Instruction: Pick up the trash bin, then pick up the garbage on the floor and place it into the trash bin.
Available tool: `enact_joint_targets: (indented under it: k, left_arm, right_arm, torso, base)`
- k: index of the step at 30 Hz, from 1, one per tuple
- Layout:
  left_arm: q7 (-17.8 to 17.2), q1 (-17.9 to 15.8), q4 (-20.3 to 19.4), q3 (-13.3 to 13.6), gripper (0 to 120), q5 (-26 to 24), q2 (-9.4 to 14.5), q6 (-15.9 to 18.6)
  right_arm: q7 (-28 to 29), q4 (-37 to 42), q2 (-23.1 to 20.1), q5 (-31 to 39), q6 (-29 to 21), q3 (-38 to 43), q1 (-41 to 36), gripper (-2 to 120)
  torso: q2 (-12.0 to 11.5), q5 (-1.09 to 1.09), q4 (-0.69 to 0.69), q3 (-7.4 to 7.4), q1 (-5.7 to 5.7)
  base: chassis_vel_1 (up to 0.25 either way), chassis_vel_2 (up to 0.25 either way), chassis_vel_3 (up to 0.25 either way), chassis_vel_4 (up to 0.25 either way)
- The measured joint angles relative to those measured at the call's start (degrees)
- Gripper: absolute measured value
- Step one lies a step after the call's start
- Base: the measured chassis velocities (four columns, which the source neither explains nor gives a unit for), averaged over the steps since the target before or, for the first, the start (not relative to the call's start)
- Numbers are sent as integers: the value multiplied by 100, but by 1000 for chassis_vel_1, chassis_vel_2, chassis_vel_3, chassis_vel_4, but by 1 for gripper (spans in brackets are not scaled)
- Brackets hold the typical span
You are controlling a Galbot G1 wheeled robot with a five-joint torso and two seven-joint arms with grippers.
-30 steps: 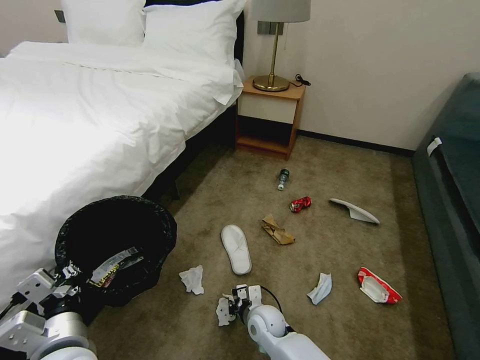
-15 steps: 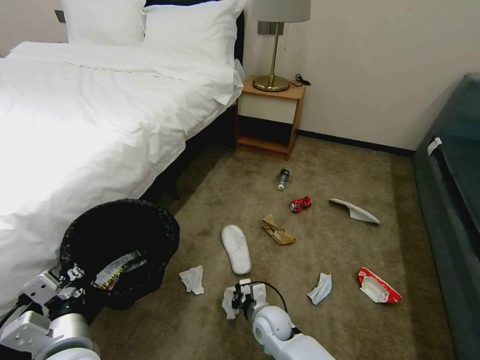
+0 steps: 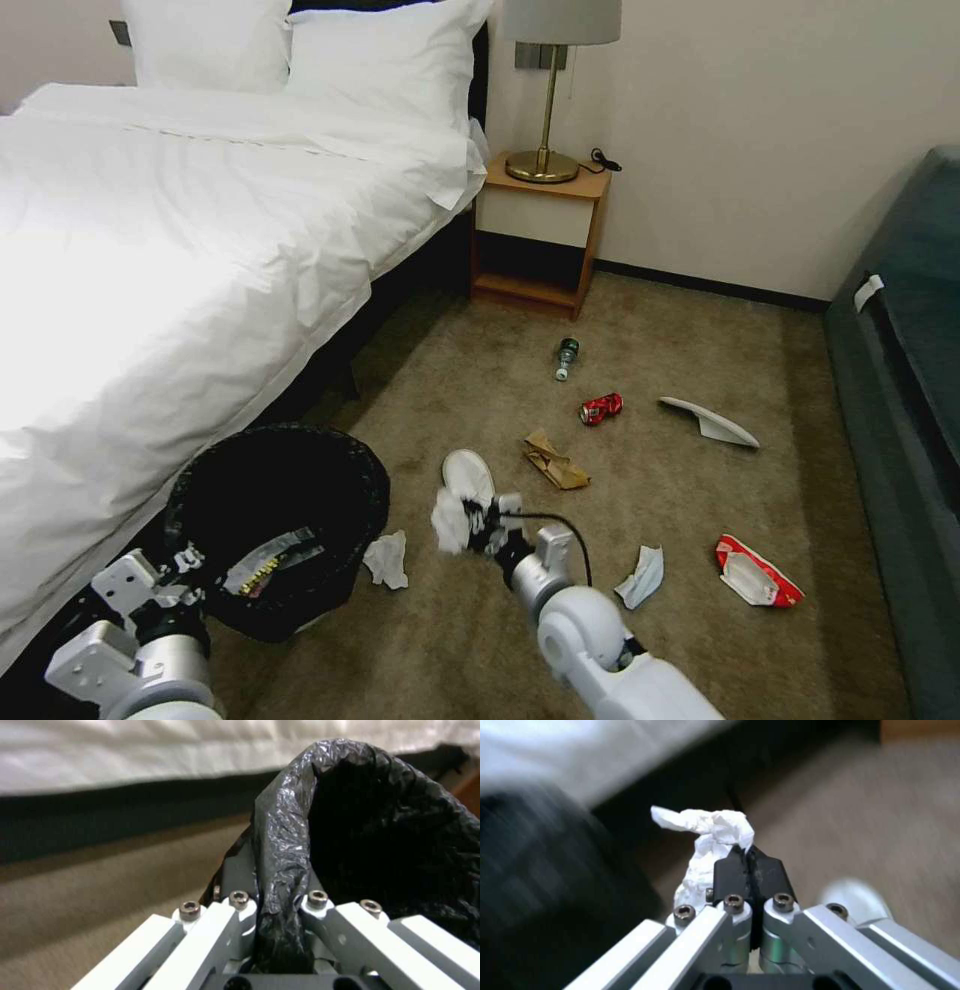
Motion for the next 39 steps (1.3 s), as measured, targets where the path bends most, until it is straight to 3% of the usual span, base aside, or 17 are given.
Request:
enact_joint_targets:
  k: [2,7,10,21,29,39]
  left_arm:
    - [2,39,23,248,4,11,8,23]
    - [19,61,102,532,4,127,6,31]
    - [54,73,258,855,4,323,4,23]
    - [222,-4,641,1295,4,621,-3,-26]
    - [319,-33,699,1426,4,650,-16,-76]
    - [337,-23,491,1281,4,545,52,-85]
  right_arm:
    - [-303,179,24,4,270,73,-6,0]
    - [-738,354,55,-2,641,135,8,0]
    - [-1308,521,50,-12,1100,193,27,0]
    - [-1975,699,63,-2,1628,145,7,0]
    - [-2198,614,90,-69,1689,12,-31,0]
    - [-2030,400,2,-281,1618,-159,-147,0]
  torso:
    - [0,1,0,0,0]
    - [0,0,0,1,0]
    - [0,0,0,1,0]
    - [0,0,0,1,0]
    - [0,0,0,1,0]
    - [0,0,0,1,0]
  base:
    - [0,0,0,0]
    - [0,0,0,0]
    - [0,0,0,0]
    - [0,0,0,0]
    - [0,0,0,0]
    - [0,0,0,0]
